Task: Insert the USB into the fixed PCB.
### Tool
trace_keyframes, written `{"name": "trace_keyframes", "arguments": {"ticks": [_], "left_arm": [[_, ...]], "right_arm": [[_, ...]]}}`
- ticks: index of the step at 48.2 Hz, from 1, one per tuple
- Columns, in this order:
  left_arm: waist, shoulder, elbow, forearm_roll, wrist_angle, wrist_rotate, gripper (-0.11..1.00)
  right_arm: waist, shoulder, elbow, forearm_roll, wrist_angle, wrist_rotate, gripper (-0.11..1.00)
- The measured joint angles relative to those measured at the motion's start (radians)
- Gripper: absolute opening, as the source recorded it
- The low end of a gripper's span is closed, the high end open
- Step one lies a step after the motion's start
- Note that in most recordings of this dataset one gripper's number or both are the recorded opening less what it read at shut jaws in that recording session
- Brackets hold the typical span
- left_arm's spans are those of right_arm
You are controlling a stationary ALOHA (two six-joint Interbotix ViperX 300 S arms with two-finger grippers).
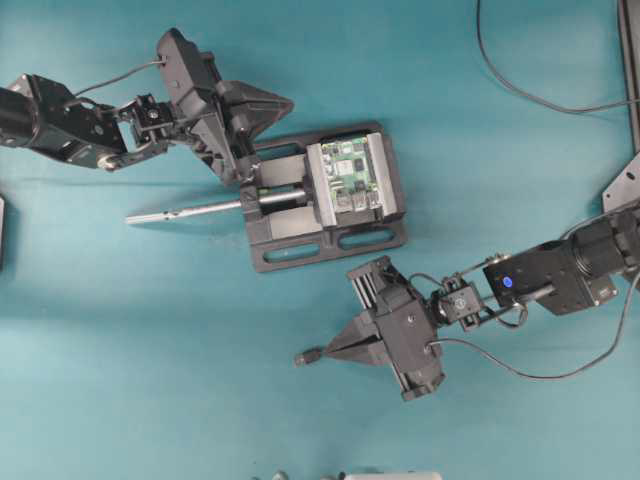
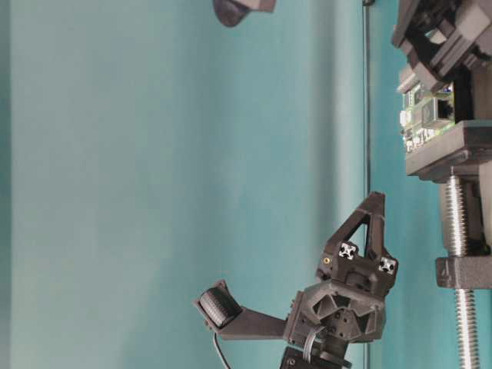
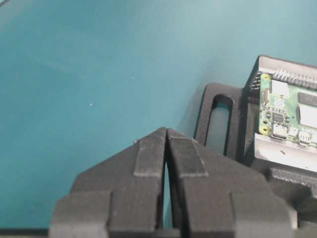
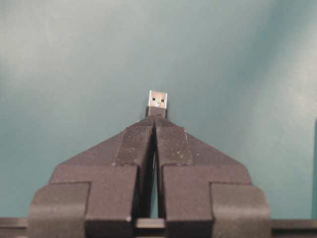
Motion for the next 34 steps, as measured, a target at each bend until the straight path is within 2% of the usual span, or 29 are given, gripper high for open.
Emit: {"name": "trace_keyframes", "arguments": {"ticks": [3,7,16,21,26,29,31,34], "left_arm": [[-0.006,-0.023,0.012,0.014,0.031,-0.003,0.04],[-0.028,-0.094,0.035,0.025,0.103,-0.008,0.01],[-0.067,-0.339,0.106,0.026,0.316,-0.014,0.06],[-0.092,-0.469,0.153,0.026,0.387,-0.014,0.24],[-0.114,-0.604,0.229,0.026,0.407,-0.014,0.55],[-0.126,-0.678,0.279,0.028,0.408,-0.015,0.73],[-0.132,-0.729,0.307,0.026,0.41,-0.018,0.85],[-0.14,-0.801,0.353,0.028,0.42,-0.021,0.87]], "right_arm": [[0.0,-0.002,0.003,0.0,0.002,0.003,0.0],[0.0,-0.014,0.006,0.0,0.015,0.006,0.0],[-0.003,-0.034,0.005,0.002,0.044,0.006,0.0],[-0.005,-0.034,0.003,0.002,0.046,0.006,0.0],[-0.003,-0.034,0.002,0.002,0.046,0.006,0.05],[-0.003,-0.035,0.002,0.002,0.046,0.005,0.15],[-0.003,-0.034,-0.002,0.002,0.046,0.006,0.25],[-0.003,-0.035,-0.005,0.002,0.046,0.006,0.43]]}}
